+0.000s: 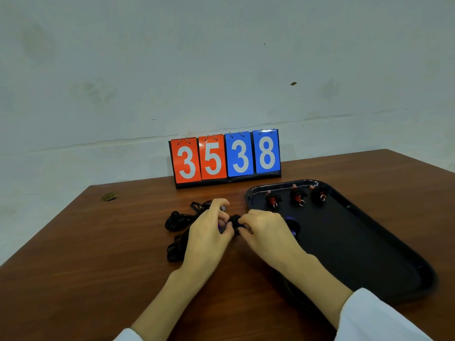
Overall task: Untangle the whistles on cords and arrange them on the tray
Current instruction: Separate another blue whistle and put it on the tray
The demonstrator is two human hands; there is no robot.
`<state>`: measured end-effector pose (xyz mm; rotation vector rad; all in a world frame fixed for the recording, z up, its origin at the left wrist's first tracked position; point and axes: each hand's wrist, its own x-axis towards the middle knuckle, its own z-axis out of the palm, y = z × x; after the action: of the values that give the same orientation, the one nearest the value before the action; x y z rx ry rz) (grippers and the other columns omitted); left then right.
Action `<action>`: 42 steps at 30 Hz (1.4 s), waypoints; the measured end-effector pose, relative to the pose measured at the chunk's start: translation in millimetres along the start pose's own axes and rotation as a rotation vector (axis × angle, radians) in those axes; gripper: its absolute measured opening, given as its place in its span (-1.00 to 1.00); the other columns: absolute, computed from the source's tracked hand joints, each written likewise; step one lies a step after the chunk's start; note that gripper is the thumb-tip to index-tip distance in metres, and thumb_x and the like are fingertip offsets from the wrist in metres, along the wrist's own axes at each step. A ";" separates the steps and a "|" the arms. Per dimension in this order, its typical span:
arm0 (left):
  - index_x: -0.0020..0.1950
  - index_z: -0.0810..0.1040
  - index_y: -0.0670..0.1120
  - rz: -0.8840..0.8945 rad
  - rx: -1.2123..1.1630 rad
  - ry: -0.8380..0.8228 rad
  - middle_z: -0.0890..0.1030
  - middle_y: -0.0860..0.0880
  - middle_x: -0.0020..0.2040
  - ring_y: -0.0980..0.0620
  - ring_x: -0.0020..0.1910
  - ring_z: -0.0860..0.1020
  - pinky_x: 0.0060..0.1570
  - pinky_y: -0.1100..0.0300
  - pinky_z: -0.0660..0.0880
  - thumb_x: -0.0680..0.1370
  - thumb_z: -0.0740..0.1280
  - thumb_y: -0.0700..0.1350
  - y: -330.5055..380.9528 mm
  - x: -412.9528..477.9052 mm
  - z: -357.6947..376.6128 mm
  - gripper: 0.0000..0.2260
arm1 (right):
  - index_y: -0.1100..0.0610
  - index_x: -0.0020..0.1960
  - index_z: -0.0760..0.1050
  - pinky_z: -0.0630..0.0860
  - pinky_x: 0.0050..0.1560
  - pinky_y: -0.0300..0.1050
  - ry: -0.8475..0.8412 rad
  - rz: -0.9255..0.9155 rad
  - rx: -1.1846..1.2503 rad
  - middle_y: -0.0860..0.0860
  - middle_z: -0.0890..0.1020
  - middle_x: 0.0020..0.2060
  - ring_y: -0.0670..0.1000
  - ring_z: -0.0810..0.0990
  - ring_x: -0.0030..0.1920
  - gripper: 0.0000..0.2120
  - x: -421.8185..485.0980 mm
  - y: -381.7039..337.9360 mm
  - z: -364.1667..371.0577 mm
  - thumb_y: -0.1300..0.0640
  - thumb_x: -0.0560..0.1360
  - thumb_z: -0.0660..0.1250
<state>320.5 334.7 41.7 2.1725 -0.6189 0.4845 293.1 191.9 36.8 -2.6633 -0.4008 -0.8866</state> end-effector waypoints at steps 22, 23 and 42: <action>-0.13 0.63 -0.02 -0.263 -0.492 -0.074 0.65 0.01 -0.21 0.27 -0.29 0.58 -0.21 0.42 0.51 0.35 0.50 -0.27 -1.8 8.3 -10.7 -0.81 | 0.16 -0.08 0.63 0.57 -0.30 -0.06 0.069 0.042 0.059 0.05 0.63 -0.28 0.02 0.60 -0.30 -0.89 -1.1 -1.5 -3.4 0.18 0.41 0.40; -0.13 0.63 -0.02 -0.273 -0.485 -0.080 0.65 0.01 -0.21 0.27 -0.29 0.58 -0.22 0.42 0.51 0.36 0.50 -0.27 -1.8 8.2 -10.2 -0.81 | 0.16 -0.07 0.63 0.58 -0.29 -0.05 0.061 0.039 0.058 0.05 0.63 -0.27 0.02 0.60 -0.29 -0.89 -1.2 -1.3 -3.1 0.17 0.42 0.39; 0.01 0.56 -0.16 -0.480 -0.388 -0.228 0.49 0.02 -0.24 0.16 -0.28 0.42 -0.30 0.34 0.32 0.60 0.18 -0.28 -6.1 14.2 -7.4 -0.83 | 0.15 -0.02 0.62 0.58 -0.17 -0.01 -0.001 0.011 0.054 0.04 0.65 -0.19 0.05 0.62 -0.19 -0.85 -1.3 -4.9 4.0 0.14 0.44 0.38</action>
<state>334.5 340.1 50.0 1.9218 -0.2615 -0.1328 292.5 197.6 33.9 -2.6144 -0.4040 -0.8588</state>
